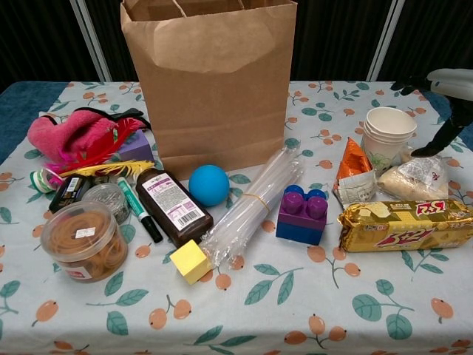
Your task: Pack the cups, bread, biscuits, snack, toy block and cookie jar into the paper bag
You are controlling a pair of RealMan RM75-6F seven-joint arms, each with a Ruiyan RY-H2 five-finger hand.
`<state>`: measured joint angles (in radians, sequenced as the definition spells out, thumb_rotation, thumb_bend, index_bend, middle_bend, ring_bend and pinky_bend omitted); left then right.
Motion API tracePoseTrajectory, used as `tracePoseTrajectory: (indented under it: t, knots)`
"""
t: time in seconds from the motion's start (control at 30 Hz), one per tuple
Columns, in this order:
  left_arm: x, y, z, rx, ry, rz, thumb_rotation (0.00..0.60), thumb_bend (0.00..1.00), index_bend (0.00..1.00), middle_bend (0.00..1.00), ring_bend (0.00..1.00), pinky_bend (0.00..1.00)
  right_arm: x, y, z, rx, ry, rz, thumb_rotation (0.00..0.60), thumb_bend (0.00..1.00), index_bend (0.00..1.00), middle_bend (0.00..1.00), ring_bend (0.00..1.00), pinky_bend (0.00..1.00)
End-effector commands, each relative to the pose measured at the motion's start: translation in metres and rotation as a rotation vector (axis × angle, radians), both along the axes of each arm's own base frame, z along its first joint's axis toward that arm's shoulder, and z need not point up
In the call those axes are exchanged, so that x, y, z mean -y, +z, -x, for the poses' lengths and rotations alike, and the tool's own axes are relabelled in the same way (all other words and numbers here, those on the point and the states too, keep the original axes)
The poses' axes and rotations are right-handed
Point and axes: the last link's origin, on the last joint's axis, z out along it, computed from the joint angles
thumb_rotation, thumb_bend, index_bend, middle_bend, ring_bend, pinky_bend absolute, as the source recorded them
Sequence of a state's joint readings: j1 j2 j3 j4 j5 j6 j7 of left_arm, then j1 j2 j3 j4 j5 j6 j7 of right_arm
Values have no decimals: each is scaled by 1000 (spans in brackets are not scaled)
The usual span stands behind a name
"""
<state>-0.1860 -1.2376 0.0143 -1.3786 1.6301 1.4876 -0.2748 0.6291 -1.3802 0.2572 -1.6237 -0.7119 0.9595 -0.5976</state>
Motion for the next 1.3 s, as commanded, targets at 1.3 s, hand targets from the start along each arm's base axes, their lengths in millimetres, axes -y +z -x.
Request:
tracePoseTrajectory:
  t: [1.3]
  knots:
    - [-2, 4, 8, 1, 23, 0, 600, 192, 141, 182, 134, 216, 40, 81, -217, 477, 383, 216, 600, 249, 386, 325, 204, 214]
